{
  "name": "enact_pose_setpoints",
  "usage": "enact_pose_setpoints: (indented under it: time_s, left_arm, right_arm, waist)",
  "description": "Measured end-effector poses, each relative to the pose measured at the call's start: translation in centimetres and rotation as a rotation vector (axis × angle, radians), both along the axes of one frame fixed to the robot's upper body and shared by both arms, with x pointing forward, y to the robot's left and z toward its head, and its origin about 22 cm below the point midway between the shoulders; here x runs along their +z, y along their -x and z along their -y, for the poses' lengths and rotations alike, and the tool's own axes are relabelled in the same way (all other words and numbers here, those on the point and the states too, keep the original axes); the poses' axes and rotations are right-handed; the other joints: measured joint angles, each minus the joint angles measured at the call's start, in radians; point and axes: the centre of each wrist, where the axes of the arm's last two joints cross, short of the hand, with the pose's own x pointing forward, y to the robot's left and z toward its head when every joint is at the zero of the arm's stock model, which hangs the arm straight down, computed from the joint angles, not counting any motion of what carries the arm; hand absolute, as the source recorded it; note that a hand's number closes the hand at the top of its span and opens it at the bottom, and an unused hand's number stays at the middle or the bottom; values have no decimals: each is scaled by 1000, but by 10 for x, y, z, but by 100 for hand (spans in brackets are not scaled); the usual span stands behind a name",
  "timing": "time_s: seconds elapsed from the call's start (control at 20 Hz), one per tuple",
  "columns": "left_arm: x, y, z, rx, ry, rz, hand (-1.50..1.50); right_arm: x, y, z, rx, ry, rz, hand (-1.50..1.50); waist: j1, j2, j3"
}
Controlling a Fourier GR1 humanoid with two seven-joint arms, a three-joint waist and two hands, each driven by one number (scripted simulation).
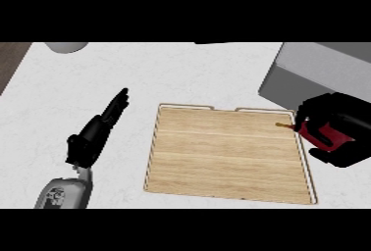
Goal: Pick the pear from the tray and place it in the cardboard box
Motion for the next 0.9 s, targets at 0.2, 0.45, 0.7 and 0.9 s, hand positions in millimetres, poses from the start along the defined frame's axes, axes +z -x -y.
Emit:
enact_pose_setpoints:
  time_s: [0.2, 0.45, 0.7, 0.9]
  left_arm:
    - [2, 1, -4, 19, -2, 8, 0]
    - [2, 3, -9, 20, -4, 14, 0]
    - [4, 4, -6, 15, -2, 20, 0]
    - [6, 3, -5, 1, -6, 26, 0]
  right_arm:
    - [30, 9, 54, 81, -24, 124, 150]
    - [54, 27, 114, 40, -79, 203, 150]
    - [76, 46, 160, -63, -163, 249, 150]
    - [89, 61, 189, -146, -205, 252, 150]
  waist:
    - [-17, 9, 1]
    - [-13, 15, 0]
    - [-4, 18, -1]
    - [16, 22, -3]
